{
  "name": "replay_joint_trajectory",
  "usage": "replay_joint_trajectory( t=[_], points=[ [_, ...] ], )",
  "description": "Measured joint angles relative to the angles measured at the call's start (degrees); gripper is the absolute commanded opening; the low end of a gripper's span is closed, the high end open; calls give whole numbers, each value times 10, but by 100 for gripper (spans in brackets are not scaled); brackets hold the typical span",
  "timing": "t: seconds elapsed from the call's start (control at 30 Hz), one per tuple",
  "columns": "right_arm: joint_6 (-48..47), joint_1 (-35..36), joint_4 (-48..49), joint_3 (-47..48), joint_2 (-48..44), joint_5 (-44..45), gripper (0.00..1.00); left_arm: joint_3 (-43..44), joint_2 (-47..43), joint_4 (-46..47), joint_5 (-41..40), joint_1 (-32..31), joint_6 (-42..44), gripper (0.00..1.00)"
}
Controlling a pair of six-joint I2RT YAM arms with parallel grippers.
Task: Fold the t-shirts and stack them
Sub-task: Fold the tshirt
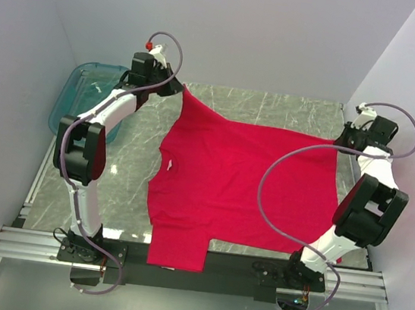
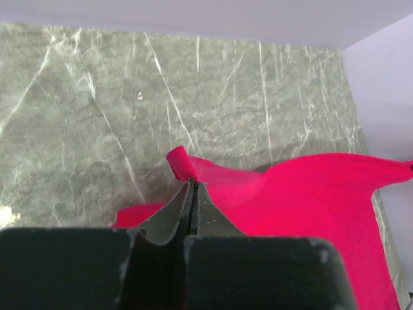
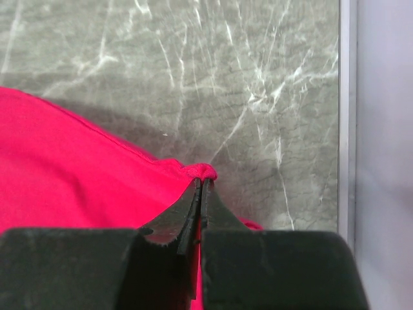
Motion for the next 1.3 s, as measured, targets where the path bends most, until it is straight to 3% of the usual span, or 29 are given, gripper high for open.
replay_joint_trajectory(
  t=[0.87, 1.3],
  points=[
    [4, -51, 38, -57, -28, -66, 0, -122, -96, 25, 24, 0, 15, 0],
    [-31, -51, 57, -57, 27, -80, 0, -185, -126, 39, 46, 0, 15, 0]
  ],
)
